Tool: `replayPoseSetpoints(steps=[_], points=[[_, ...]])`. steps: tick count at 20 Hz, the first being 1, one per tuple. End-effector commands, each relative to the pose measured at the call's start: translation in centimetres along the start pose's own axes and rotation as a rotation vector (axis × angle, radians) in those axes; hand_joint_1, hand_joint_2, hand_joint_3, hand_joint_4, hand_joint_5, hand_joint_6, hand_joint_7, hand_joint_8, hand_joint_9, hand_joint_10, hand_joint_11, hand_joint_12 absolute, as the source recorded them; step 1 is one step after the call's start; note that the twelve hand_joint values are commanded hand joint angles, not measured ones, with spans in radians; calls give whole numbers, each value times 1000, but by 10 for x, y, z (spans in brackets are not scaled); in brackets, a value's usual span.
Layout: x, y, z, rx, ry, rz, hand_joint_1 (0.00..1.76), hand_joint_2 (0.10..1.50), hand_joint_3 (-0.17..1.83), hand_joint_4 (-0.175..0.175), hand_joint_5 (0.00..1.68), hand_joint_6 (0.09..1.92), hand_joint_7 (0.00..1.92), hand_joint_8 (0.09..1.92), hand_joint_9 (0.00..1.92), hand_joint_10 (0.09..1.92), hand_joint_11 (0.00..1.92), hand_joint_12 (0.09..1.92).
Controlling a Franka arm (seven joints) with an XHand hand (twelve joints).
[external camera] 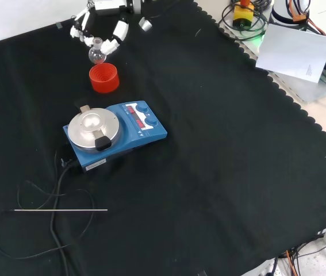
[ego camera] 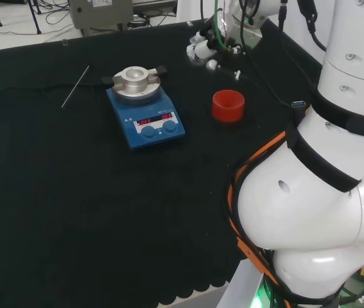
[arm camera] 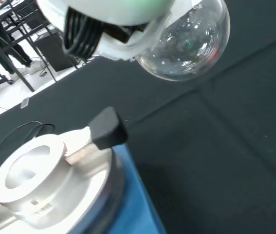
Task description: Place the round-bottom flask on the heater.
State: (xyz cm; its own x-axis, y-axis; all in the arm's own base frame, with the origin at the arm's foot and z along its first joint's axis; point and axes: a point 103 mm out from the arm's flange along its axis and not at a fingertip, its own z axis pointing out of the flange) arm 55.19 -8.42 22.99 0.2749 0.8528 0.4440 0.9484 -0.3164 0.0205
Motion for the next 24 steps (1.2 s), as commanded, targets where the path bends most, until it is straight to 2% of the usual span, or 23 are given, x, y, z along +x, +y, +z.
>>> replayPoseSetpoints(steps=[1,8,15,24], points=[[48,30,22,56,34,-62,1121,617,782,175,1220,826,530,600,808,509,561,1197],[89,58,47,124,96,-122,1121,615,783,175,1222,823,528,599,807,510,560,1197],[117,59,68,176,125,-164,1121,615,783,175,1223,821,524,598,804,510,555,1197],[125,49,90,224,105,-184,1122,614,782,175,1225,817,521,597,799,510,550,1200]])
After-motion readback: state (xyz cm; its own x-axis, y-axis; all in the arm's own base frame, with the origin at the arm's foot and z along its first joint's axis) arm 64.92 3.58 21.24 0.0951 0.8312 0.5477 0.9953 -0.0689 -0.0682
